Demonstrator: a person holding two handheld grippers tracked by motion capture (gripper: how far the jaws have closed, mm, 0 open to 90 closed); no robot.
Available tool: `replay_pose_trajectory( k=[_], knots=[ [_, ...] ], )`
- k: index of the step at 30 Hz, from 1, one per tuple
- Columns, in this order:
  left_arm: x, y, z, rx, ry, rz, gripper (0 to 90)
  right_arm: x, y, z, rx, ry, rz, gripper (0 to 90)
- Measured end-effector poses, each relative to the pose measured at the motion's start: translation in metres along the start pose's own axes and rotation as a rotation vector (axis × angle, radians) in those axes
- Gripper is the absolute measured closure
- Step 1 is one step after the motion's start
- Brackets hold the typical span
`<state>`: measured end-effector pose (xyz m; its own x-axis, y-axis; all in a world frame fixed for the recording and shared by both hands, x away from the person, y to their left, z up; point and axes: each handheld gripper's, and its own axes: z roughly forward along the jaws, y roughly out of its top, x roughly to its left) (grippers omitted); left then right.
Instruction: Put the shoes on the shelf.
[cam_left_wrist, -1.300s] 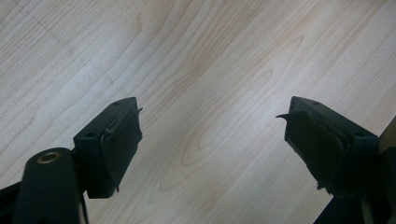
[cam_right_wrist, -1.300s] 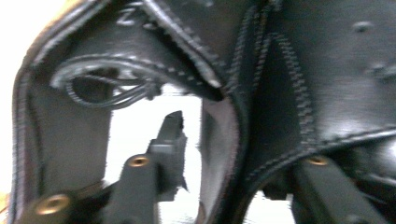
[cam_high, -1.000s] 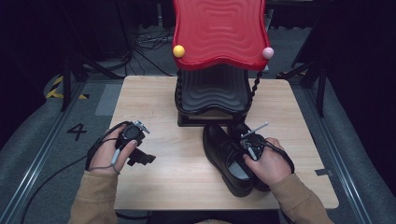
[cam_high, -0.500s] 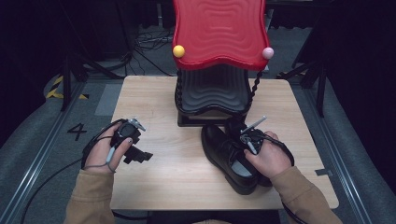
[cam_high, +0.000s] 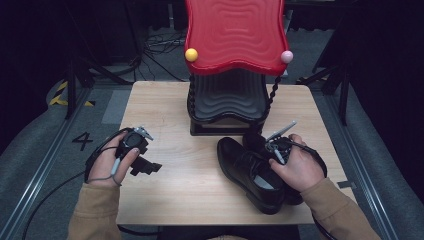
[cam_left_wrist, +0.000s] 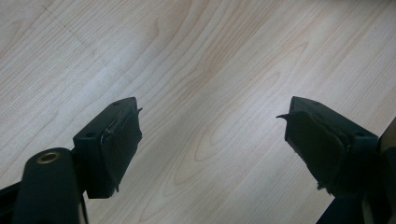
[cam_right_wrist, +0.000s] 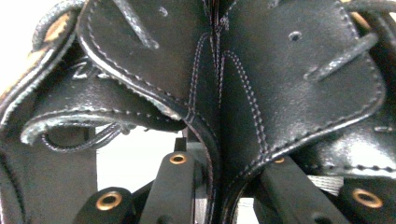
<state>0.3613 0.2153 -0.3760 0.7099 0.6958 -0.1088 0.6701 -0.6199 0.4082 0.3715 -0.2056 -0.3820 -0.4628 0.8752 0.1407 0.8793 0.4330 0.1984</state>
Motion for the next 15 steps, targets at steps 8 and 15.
replay_pose_trajectory(
  k=[8,15],
  knots=[
    [0.000,-0.005,-0.004,-0.013,0.006,-0.013,19.0,-0.001,0.001,-0.018,0.011,-0.004,0.008,81.8],
    [-0.001,-0.007,-0.004,-0.008,0.005,-0.014,19.0,-0.003,0.003,-0.039,0.016,0.001,0.013,82.0]
  ],
)
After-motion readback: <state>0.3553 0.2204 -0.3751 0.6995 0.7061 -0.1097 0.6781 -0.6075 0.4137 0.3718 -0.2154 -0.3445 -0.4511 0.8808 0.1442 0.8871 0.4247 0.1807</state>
